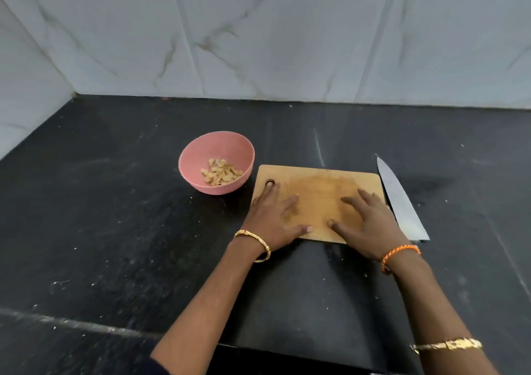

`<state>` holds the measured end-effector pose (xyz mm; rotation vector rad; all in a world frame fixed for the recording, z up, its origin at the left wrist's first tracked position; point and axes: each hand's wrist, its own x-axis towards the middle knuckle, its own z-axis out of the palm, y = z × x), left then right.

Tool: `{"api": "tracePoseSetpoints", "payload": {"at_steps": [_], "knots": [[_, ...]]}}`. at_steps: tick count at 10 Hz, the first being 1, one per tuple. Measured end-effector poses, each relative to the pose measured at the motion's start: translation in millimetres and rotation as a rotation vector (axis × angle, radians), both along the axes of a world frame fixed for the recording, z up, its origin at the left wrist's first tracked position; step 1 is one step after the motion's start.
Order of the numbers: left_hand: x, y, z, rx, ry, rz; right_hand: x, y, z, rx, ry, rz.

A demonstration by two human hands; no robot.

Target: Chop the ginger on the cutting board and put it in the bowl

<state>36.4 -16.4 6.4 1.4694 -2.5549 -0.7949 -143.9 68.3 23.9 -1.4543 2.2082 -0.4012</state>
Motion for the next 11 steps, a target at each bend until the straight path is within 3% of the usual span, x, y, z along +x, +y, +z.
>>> {"api": "tracePoseSetpoints", "payload": {"at_steps": [4, 6, 8, 10, 11], "knots": [[-9.1, -11.4, -5.5, -0.001, 0.039, 0.048, -10.7, -12.2, -15.5, -0.018, -0.016, 0.078], [-9.5, -11.3, -5.3, -0.014, 0.058, 0.053, -13.4, -13.4, -18.0, -0.297, -0.021, -0.103], [-11.7, -6.6, -9.3, -0.128, 0.228, 0.095, -12.6, -17.0, -14.8, -0.525, -0.225, -0.357], [-13.2, -5.2, -11.6, -0.218, 0.376, 0.105, -22.2, -21.4, -18.3, -0.513, -0.309, -0.399], [-14.5, -4.6, -6.4, -0.251, 0.402, 0.132, -31.7, -17.7, -15.0, -0.563, -0.322, -0.518]]}}
